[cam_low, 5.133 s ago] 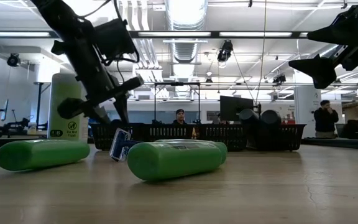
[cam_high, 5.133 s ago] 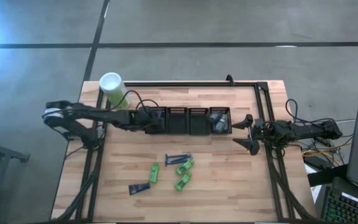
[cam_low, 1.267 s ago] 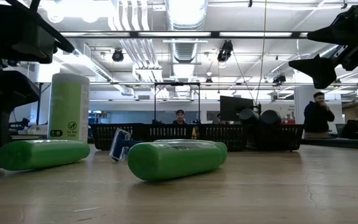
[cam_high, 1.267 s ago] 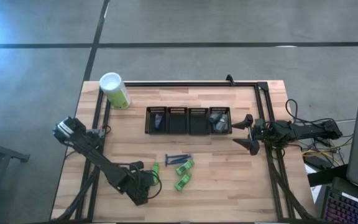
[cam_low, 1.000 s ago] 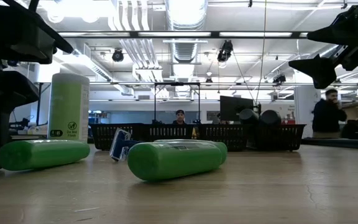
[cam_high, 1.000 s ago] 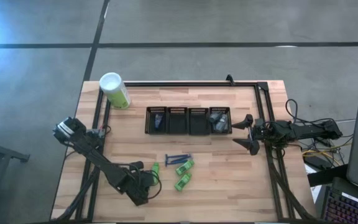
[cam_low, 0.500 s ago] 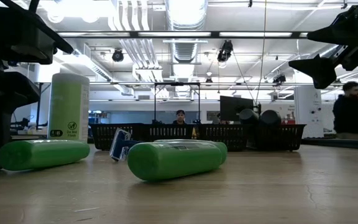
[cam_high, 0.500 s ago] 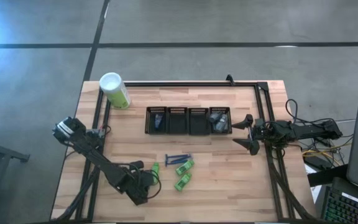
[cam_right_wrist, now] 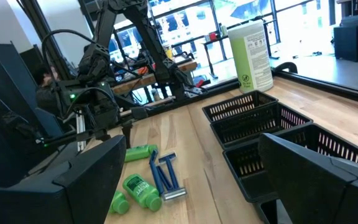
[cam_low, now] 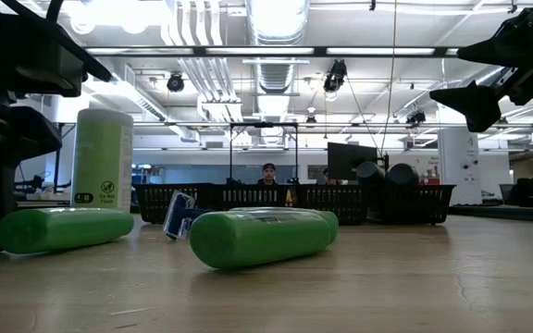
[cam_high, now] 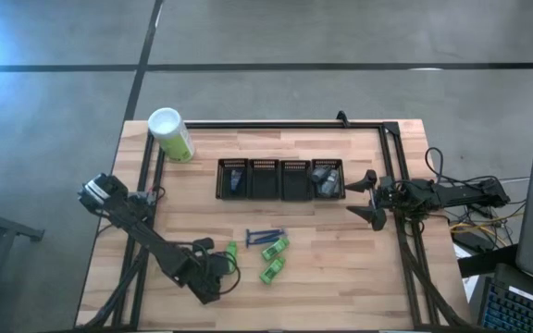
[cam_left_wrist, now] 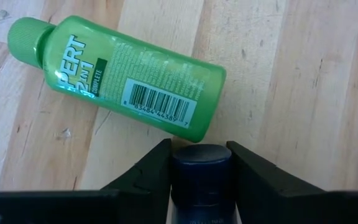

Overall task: Pick & Place Travel size toiletries
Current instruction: Put the blue shave cream into the left black bin

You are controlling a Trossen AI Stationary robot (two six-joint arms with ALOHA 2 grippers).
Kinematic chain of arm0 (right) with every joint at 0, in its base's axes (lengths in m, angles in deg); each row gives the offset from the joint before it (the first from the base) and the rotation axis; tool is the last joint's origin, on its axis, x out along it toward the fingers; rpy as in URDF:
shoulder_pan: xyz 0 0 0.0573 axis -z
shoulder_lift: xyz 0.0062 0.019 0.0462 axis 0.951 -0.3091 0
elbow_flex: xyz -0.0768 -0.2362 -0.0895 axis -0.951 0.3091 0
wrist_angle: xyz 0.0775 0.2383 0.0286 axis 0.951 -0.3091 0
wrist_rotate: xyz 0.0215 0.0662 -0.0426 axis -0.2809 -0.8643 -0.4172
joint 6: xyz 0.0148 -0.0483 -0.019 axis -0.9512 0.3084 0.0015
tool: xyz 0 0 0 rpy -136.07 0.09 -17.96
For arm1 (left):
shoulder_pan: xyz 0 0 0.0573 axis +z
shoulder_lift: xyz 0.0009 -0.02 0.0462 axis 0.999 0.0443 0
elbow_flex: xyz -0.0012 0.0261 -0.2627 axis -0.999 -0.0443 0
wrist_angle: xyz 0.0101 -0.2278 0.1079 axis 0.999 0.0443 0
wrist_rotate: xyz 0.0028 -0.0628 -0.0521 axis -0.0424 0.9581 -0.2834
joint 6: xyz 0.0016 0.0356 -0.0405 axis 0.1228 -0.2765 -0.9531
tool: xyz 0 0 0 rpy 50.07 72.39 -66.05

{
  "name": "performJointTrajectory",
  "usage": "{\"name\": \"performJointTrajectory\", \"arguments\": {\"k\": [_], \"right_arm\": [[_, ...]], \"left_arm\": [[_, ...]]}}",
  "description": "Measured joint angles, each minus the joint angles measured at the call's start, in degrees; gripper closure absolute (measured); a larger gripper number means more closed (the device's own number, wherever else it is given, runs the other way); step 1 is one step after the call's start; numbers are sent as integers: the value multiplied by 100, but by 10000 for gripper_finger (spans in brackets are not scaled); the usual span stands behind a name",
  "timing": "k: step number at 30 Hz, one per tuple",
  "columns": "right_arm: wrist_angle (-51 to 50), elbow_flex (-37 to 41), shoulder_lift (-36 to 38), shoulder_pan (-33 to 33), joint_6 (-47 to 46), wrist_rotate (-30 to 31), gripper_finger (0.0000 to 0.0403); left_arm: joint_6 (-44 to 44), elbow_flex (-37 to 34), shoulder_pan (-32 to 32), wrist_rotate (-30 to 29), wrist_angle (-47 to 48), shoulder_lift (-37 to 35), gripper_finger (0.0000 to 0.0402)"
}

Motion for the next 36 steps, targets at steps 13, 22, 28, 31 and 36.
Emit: {"name": "performJointTrajectory", "arguments": {"k": [13,22,28,31,36], "right_arm": [[2,0,0,0,0,0,39],[1,0,0,0,0,-1,39],[0,0,0,-1,0,-1,39],[2,0,0,0,0,-1,39],[1,0,0,-1,0,-1,39]], "left_arm": [[149,50,150,292,537,-422,266],[84,64,739,-233,963,-1428,266],[158,70,1502,-504,912,-2167,266],[302,75,2085,-524,821,-2427,266],[645,75,3263,-298,385,-2584,266]]}}
